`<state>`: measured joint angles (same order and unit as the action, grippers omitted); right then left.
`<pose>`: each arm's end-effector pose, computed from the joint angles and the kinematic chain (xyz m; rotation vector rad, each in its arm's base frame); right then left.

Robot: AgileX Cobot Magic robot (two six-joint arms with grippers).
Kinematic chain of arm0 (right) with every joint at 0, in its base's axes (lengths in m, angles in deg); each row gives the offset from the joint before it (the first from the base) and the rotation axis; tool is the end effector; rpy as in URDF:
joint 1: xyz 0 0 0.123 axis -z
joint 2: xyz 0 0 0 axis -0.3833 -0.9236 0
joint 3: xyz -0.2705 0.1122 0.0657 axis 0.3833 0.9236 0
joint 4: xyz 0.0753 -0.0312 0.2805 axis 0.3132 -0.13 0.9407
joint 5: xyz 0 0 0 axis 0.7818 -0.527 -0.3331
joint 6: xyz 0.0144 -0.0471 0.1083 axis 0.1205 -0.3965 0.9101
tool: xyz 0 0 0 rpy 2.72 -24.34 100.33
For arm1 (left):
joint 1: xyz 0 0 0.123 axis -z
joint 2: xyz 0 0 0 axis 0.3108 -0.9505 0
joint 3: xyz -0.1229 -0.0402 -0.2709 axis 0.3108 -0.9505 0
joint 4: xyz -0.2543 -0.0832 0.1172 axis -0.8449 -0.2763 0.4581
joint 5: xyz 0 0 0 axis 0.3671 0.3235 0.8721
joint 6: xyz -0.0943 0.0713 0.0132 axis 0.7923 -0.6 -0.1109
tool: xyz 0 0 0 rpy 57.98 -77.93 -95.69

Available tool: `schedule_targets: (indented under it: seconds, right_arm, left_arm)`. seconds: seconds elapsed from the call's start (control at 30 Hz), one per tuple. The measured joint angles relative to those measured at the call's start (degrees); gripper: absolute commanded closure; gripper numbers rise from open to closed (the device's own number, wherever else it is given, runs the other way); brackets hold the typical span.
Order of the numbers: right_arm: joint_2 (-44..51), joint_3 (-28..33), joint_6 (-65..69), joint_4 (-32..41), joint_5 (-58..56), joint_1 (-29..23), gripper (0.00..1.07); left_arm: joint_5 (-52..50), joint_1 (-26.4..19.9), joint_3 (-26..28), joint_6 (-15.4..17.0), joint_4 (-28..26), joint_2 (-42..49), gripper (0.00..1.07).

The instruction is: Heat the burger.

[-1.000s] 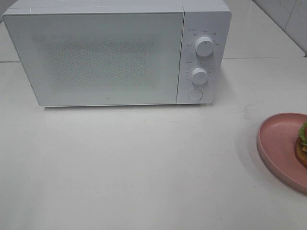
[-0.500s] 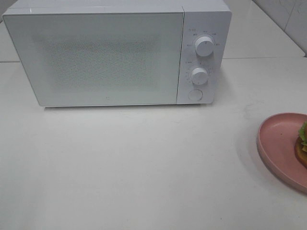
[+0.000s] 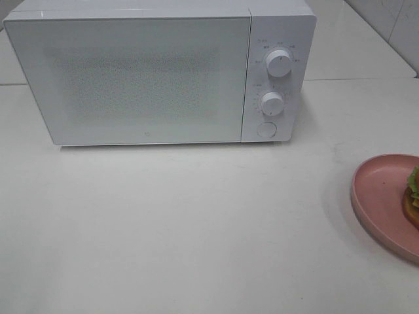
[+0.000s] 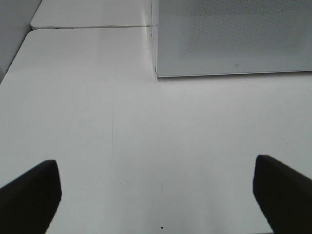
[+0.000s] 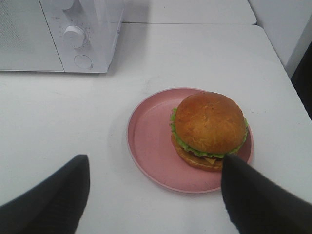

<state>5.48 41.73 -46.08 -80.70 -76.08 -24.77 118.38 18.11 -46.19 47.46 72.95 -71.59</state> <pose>0.0432 -0.0009 0.2916 -0.0135 1.9744 0.0111 0.0361 -0.0109 0.2884 0.0718 2.0391 -0.0837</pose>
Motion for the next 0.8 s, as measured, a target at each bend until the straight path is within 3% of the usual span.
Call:
schedule_targets:
  seconds: [0.8]
  right_arm:
    - [-3.6, -0.1, 0.0, 0.6, -1.0, 0.0, 0.33]
  left_arm:
    - [0.0, 0.0, 0.0, 0.0, 0.0, 0.0, 0.07]
